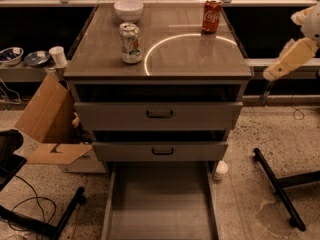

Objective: Place coke can into bottom drawer

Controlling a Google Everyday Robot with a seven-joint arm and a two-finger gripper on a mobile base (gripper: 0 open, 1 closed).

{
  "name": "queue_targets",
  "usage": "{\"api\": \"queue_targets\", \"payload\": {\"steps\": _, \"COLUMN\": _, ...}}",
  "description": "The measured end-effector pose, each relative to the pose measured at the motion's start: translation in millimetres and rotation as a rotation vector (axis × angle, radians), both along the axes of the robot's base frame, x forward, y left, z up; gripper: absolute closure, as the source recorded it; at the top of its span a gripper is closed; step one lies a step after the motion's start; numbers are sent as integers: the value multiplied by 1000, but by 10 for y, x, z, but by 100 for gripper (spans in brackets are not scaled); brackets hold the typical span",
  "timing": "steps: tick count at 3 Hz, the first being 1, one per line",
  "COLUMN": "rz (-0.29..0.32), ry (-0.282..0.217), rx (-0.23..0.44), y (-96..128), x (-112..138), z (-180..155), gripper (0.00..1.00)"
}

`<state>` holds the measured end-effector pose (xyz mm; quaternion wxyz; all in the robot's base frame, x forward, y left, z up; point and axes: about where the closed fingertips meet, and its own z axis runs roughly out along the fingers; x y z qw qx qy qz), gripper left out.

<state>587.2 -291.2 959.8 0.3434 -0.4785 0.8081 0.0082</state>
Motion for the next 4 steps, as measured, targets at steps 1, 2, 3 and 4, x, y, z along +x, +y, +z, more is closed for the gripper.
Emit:
{"api": "queue_targets", "payload": {"steps": 1, "rz": -55, "ry": -131, "rx": 168, "y": -113, "x": 890, "z": -52, "gripper": 0}}
{"api": "queue_targets", "payload": {"steps": 2, "rz": -54, "ry": -130, "rx": 167, "y": -105, "x": 883, "z": -55, "gripper": 0}}
{"api": "queue_targets", "payload": {"steps": 3, "rz": -47, "ry": -137, "rx": 185, "y": -66, "x": 930, "z": -93, "gripper": 0}}
{"api": "queue_targets", "payload": {"steps": 4, "rz": -17, "ry": -211, "rx": 263, "y": 62, "x": 1348, "z": -131, "gripper": 0}}
